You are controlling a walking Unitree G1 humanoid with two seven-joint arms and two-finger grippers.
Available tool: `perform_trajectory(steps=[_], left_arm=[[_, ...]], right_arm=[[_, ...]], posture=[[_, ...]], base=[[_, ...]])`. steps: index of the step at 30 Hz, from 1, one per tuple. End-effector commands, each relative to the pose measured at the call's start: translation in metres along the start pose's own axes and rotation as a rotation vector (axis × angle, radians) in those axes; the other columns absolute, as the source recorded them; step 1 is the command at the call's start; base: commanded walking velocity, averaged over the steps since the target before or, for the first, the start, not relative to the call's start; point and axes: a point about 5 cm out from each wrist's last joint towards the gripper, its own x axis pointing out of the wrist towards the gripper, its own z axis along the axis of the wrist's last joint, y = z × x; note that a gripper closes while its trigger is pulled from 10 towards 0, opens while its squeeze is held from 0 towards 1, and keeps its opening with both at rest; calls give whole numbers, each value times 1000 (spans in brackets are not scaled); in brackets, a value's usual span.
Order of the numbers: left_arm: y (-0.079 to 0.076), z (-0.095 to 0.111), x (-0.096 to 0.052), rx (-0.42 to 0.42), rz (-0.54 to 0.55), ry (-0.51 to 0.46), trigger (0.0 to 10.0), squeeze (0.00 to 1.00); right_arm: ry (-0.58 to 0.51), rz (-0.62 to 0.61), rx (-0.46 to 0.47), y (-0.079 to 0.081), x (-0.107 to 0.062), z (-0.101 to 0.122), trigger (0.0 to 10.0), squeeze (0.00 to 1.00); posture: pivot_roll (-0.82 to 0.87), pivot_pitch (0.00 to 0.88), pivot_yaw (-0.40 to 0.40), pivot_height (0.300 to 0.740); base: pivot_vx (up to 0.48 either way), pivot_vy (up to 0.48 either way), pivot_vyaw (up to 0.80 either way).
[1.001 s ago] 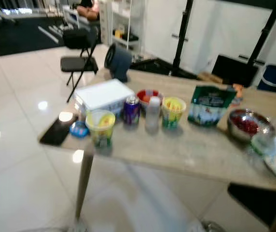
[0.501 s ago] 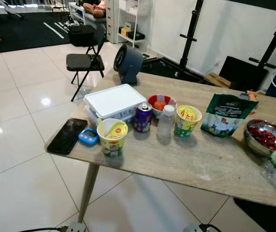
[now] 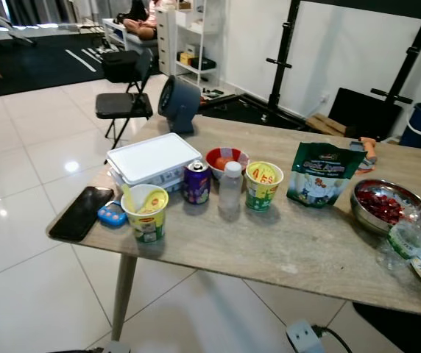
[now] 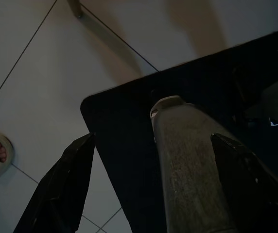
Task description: Restocking fridge
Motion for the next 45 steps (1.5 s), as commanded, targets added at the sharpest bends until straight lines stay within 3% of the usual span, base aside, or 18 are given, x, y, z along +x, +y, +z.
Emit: perform_trajectory(steps=[1,3,5,6,8,9,14,21,23,26,27,28,31,35,36,39,43,45], left_arm=[[-9,-13,0,-4,-33,48,10000,0],[-9,-13,0,-4,-34,48,10000,0],[-10,-12,0,-5,-38,45,10000,0],[-10,-12,0,-5,-38,45,10000,0],[-10,-12,0,-5,-41,44,10000,0],[-10,-12,0,-5,-41,44,10000,0],[-9,-12,0,-6,-39,44,10000,0],[-8,-14,-1,-8,-36,49,10000,0],[-7,-14,-1,-8,-37,50,10000,0],[-7,-14,-1,-8,-37,50,10000,0],[-7,-14,-1,-8,-38,50,10000,0],[-7,-14,-1,-9,-37,48,10000,0],[-7,-14,-1,-8,-37,47,10000,0],[-7,-13,-1,-8,-35,46,10000,0],[-7,-14,-1,-8,-34,45,10000,0],[-7,-14,-1,-8,-33,46,10000,0],[-7,-15,-1,-8,-35,48,10000,0],[-7,-16,-1,-9,-36,49,10000,0]], right_arm=[[-81,119,9,-1,-2,15,10000,0],[-111,181,7,-1,-4,22,10000,0],[-191,390,-30,0,-10,44,10000,0],[-191,390,-30,0,-10,44,10000,0],[-233,574,-96,2,-19,61,10000,0],[-233,574,-96,2,-19,61,10000,0],[-347,879,-217,15,-43,94,10000,0],[-532,1072,-281,35,-71,132,10000,0],[-636,1102,-295,41,-81,152,10000,0],[-691,1101,-297,44,-86,162,10000,0],[-757,1094,-301,47,-91,174,10000,0],[-920,1037,-305,50,-104,205,10000,0],[-1030,961,-334,52,-113,228,10000,0],[-1082,891,-374,57,-120,242,10000,0],[-1105,802,-378,59,-121,255,10000,0],[-1115,728,-379,59,-120,264,10000,0],[-1095,427,-346,56,-104,292,10000,0],[-1079,345,-333,54,-99,299,10000,0]], posture=[[-84,0,-82,740],[-84,0,-82,740],[-88,0,-82,740],[-88,0,-82,740],[-88,0,-82,740],[-88,0,-82,740],[-88,0,-82,740],[-87,0,-81,740],[-86,0,-79,740],[-86,0,-79,740],[-83,0,-79,740],[-82,0,-79,740],[-80,0,-78,740],[-79,0,-79,740],[-77,0,-80,740],[-76,0,-81,740],[-70,0,-86,740],[-67,0,-87,740]], base=[[0,0,0],[0,0,0],[0,0,0],[0,0,0],[0,0,0],[0,0,0],[0,0,0],[0,0,0],[0,0,0],[0,0,0],[0,0,0],[0,0,0],[0,0,0],[0,0,0],[0,0,0],[0,0,0],[0,0,0],[0,0,0]])
